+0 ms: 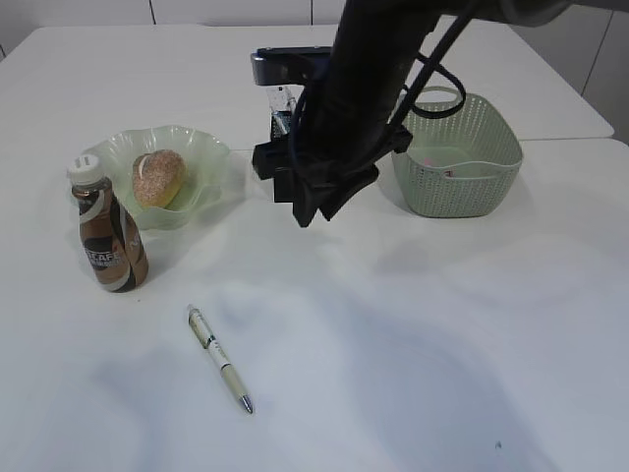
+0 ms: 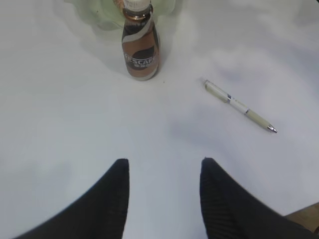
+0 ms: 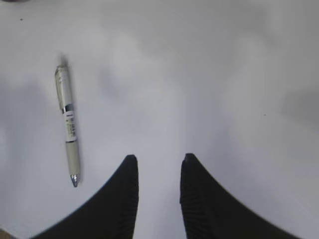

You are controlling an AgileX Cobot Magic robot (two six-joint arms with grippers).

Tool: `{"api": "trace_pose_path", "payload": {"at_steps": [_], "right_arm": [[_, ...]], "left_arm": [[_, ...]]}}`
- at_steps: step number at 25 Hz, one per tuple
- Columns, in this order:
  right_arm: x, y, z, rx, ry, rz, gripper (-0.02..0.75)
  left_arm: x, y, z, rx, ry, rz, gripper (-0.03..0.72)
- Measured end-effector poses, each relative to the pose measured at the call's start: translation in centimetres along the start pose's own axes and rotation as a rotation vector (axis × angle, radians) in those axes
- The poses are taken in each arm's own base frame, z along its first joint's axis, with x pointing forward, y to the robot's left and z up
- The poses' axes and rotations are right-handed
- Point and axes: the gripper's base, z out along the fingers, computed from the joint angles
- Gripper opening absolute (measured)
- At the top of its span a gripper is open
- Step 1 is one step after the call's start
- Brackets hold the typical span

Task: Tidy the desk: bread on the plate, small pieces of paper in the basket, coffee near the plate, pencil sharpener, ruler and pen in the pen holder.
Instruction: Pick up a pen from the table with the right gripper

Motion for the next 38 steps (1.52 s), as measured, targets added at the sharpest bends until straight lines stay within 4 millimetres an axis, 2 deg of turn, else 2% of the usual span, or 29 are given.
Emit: {"api": "trace_pose_path", "payload": {"at_steps": [1, 6, 9, 10, 17, 19, 21, 23, 24, 25, 26, 31, 33, 36, 38], "right_arm": [[0.0, 0.0, 0.0, 0.000, 0.000, 0.000, 0.248], [0.7, 4.4, 0.7, -0.027, 0.023, -0.097, 0.293], [0.9, 5.3, 0.9, -0.033, 0.029, -0.110, 0.318], [1.0, 6.0, 1.7, -0.041, 0.049, -0.097, 0.351], [0.6, 6.7, 4.6, -0.043, 0.056, -0.065, 0.368], [0.6, 6.7, 4.6, -0.043, 0.056, -0.065, 0.368], [0.2, 7.6, 6.2, -0.079, 0.062, -0.057, 0.368], [0.2, 7.6, 6.2, -0.079, 0.062, -0.057, 0.368], [0.3, 7.2, 8.7, -0.069, 0.113, -0.049, 0.368], [-0.6, 8.0, 7.7, -0.107, 0.083, -0.044, 0.368], [-0.6, 8.0, 7.7, -0.107, 0.083, -0.044, 0.368], [-1.8, 8.5, 9.2, -0.110, 0.093, -0.047, 0.368], [-1.9, 8.6, 9.4, -0.109, 0.096, -0.047, 0.368], [-1.7, 8.7, 11.3, -0.102, 0.127, -0.047, 0.368], [-1.7, 8.6, 11.4, -0.101, 0.131, -0.046, 0.368]], "left_arm": [[0.1, 0.0, 0.0, -0.001, 0.007, -0.001, 0.328], [0.4, 0.0, 0.0, -0.005, 0.044, -0.002, 0.328], [0.7, 0.1, 0.0, -0.009, 0.074, -0.002, 0.328], [0.8, 0.1, 0.0, -0.010, 0.086, -0.002, 0.328], [1.2, 0.1, -0.1, -0.014, 0.131, -0.003, 0.328], [1.2, 0.1, -0.1, -0.013, 0.135, -0.004, 0.328], [1.3, 0.1, -0.1, -0.011, 0.140, -0.006, 0.328], [1.3, 0.1, -0.1, -0.011, 0.147, -0.007, 0.328], [1.4, 0.1, -0.1, -0.011, 0.152, -0.007, 0.328], [1.4, 0.1, -0.1, -0.012, 0.156, -0.006, 0.328], [1.4, 0.1, -0.1, -0.012, 0.159, -0.006, 0.328], [1.5, 0.1, -0.1, -0.010, 0.161, -0.008, 0.328], [1.5, 0.1, -0.1, -0.010, 0.161, -0.008, 0.328], [1.5, 0.1, -0.1, -0.010, 0.161, -0.009, 0.328], [1.5, 0.1, -0.1, -0.010, 0.161, -0.009, 0.328]]}}
